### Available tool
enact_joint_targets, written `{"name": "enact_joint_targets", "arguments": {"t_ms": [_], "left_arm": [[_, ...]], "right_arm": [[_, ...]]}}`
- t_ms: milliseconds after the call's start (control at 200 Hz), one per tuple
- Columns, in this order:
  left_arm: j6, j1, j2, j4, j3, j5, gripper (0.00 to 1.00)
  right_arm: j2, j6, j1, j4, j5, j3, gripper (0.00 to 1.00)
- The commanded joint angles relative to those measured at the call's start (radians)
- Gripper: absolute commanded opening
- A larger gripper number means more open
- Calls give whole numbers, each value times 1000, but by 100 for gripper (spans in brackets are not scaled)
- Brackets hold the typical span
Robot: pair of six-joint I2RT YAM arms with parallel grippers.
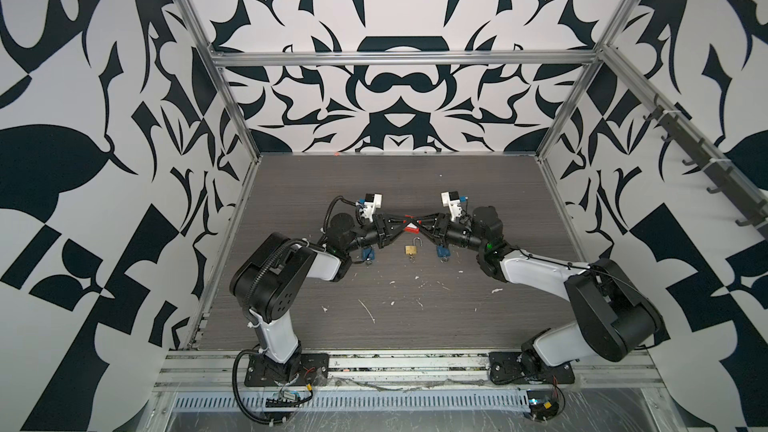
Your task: Lock with the key
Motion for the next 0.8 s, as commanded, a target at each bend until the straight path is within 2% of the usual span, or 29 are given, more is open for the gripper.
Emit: {"name": "enact_joint_targets", "arguments": {"t_ms": [0, 180, 400, 505, 525, 575, 610, 620, 630, 795], "left_arm": [[4, -8, -6, 12, -1, 11, 0], [-3, -6, 2, 22, 5, 11, 0], [-5, -7, 6, 22, 13, 16, 0], [1, -6, 8, 12, 19, 25, 0], [4, -6, 8, 5, 21, 29, 13], [24, 1, 2, -21, 24, 37, 57], [44, 13, -8, -48, 24, 47, 78], [50, 20, -12, -59, 24, 49, 92], [59, 25, -18, -69, 24, 52, 99], [236, 163, -147, -352, 10, 88, 99]], "right_arm": [[-50, -13, 20, 88, -42, 8, 33], [-68, -15, 21, 78, -44, 1, 30], [-77, -24, 20, 59, -45, -1, 23], [-73, -25, 21, 50, -47, 7, 4], [-72, -24, 20, 44, -48, 10, 0], [-68, -22, 14, 15, -46, 21, 0], [-70, -18, 7, 2, -48, 25, 0], [-71, -16, 4, -2, -49, 26, 0], [-71, -14, 1, -7, -52, 28, 0], [-138, -14, -74, -170, -94, 48, 0]]}}
